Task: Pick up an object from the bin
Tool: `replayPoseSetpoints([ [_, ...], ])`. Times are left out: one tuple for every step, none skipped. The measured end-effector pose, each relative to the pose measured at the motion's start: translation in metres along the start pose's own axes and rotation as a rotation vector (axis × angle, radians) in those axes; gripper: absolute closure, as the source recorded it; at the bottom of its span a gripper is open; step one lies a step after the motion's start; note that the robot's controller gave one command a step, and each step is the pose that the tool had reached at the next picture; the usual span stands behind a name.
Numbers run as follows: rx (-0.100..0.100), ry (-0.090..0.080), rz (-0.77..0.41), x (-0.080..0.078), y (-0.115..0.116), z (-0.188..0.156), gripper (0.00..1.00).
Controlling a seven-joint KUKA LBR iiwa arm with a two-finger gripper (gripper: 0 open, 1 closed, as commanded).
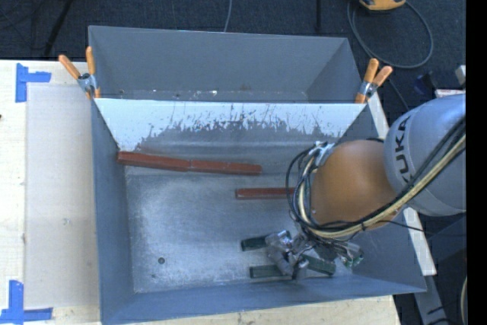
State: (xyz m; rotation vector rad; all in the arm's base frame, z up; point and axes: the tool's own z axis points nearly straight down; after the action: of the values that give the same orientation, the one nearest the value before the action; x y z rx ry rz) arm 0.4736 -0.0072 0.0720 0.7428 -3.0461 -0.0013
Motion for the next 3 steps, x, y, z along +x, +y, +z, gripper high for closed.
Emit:
replayPoseSetpoints([
  [0.001,-0.007,-0.104,-0.02,-0.047,-0.064,0.0],
  [0.001,-0.006,-0.103,-0.02,-0.047,-0.064,0.0],
  [0.001,-0.006,-0.16,-0.028,-0.015,0.002,1.0],
])
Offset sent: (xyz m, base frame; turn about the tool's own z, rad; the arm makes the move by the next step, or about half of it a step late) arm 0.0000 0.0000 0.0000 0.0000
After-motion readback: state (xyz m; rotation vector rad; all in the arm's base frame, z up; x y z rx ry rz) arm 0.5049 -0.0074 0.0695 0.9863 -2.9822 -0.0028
